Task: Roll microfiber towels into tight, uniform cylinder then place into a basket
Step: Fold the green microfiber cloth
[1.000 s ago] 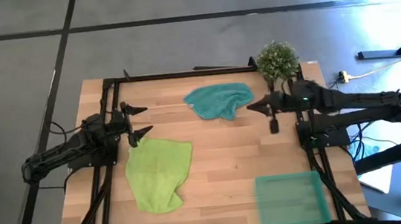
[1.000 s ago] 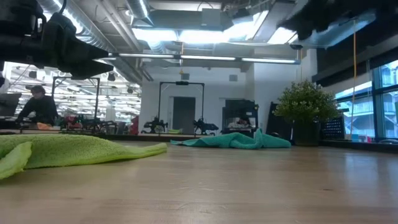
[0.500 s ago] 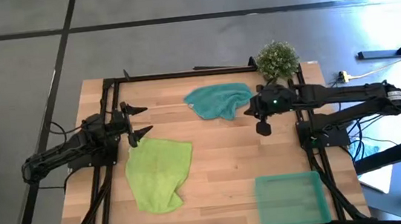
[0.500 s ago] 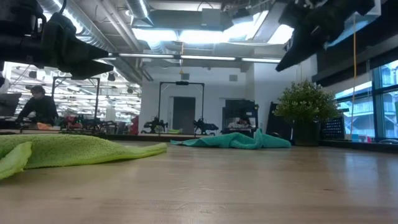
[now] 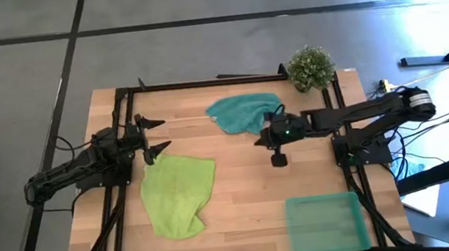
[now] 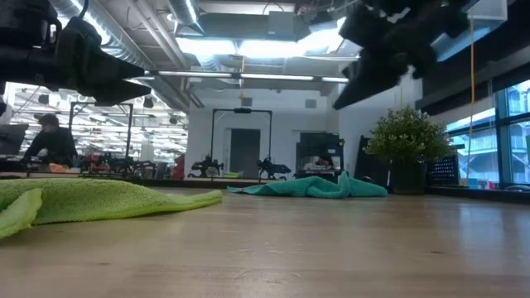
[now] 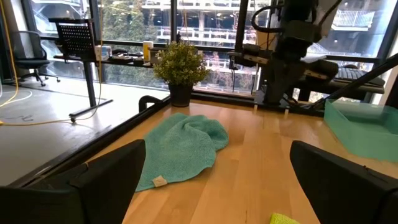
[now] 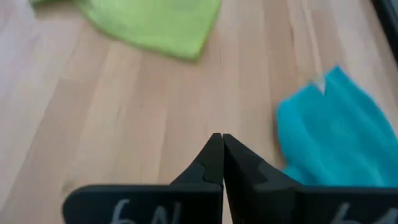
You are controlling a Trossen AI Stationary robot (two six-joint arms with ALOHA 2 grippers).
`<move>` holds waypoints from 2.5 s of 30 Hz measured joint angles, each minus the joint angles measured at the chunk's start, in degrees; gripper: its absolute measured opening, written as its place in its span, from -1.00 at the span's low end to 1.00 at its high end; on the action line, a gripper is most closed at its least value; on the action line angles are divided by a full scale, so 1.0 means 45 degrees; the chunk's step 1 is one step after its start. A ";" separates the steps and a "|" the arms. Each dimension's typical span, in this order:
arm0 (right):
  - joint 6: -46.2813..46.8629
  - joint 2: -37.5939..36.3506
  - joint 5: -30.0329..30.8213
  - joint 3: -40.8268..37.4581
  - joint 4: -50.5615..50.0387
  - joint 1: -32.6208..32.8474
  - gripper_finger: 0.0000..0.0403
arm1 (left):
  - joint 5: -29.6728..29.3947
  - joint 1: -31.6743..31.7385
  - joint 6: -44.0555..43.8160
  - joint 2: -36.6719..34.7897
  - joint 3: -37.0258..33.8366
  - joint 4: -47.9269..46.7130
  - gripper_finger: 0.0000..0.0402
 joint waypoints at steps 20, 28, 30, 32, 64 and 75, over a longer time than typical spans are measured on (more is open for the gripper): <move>-0.1898 0.6112 -0.2690 0.4649 0.0735 -0.0053 -0.99 | -0.0010 -0.0003 0.1528 0.0000 -0.0002 0.0005 0.97; -0.2226 0.7969 -0.2834 0.6064 0.1440 -0.0058 -0.87 | 0.0063 -0.0003 0.1166 0.0000 0.0000 0.0185 0.97; -0.2261 0.8397 -0.2863 0.6479 0.1459 -0.0058 -0.81 | 0.0127 -0.0005 0.1161 0.0000 0.0002 0.0169 0.97; -0.2265 0.8797 -0.2863 0.6706 0.1407 -0.0058 -0.75 | 0.0274 -0.0005 0.1173 0.0000 0.0002 0.0141 0.97; -0.1352 1.1045 0.1368 0.7397 0.0732 -0.0629 -0.96 | 0.0442 -0.0005 0.1556 0.0000 0.0001 0.0165 0.97; -0.1338 1.1041 0.2777 0.7607 -0.0121 -0.1316 -0.94 | 0.0437 -0.0005 0.1452 0.0000 0.0001 0.0163 0.97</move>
